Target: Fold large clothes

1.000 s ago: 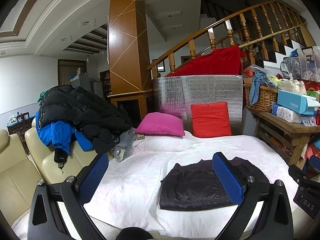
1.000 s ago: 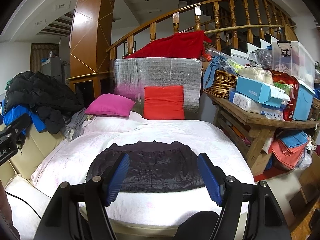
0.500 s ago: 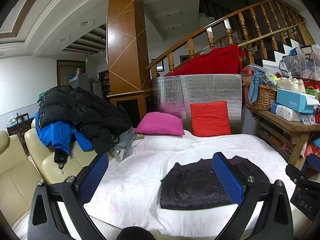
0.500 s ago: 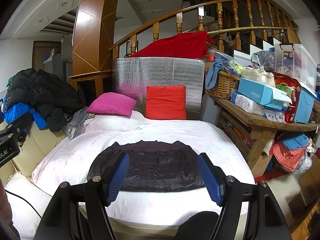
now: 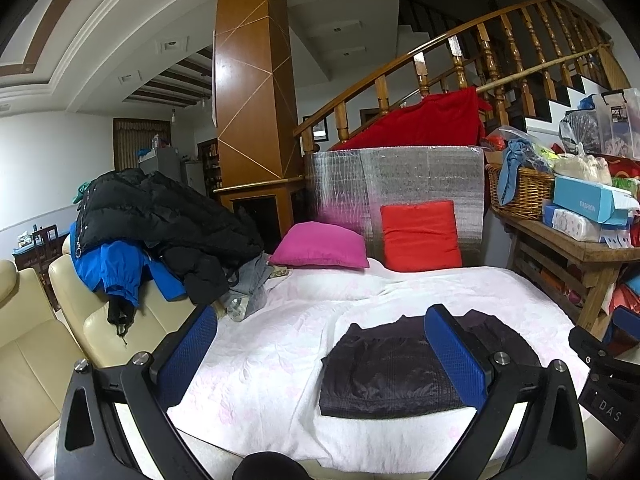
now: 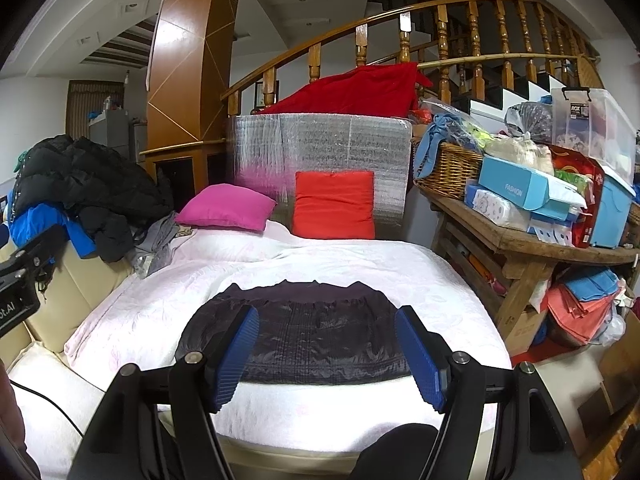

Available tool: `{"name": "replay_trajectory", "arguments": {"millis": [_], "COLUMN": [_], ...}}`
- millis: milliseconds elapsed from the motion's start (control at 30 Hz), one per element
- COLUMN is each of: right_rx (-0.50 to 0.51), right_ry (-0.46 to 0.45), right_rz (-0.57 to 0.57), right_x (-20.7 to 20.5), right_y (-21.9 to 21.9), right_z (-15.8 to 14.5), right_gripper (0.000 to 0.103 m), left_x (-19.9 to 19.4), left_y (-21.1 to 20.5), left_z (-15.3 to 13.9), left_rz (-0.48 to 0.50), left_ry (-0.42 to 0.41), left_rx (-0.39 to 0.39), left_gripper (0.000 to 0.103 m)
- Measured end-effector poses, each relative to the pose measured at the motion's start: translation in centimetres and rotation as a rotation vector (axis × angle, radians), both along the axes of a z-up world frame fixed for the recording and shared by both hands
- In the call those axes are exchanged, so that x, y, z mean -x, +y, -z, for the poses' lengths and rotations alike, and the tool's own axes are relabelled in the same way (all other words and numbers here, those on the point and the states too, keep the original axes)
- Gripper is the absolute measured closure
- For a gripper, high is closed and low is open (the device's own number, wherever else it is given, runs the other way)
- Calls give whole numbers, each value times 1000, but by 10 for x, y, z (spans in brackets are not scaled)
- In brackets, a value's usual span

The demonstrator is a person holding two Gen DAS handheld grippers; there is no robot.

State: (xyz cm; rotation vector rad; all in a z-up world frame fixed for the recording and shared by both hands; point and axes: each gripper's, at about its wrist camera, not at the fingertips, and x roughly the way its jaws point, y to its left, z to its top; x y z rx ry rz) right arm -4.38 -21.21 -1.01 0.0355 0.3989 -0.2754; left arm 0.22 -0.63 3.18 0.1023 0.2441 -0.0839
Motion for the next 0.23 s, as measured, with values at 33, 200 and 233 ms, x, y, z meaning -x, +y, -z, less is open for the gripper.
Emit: {"name": "replay_trajectory", "arguments": {"millis": [33,200,233], "right_rx": [0,-9,-4], "right_ry": [1,19,23], "right_rz": [0,-3,6], "right_x": [-1,-13,-16], "right_y": [-1,-8,-11], "right_z": [0,4,5], "right_gripper": [29,29,29], "left_x": [-1,-15,-22], "left_y": [-1,-4,-3], "left_z": [0,5,6], "left_rz": [5,85,91], "left_ry": [4,48,62], "left_rx": [-1,23,29], "left_gripper": [0,0,0]}}
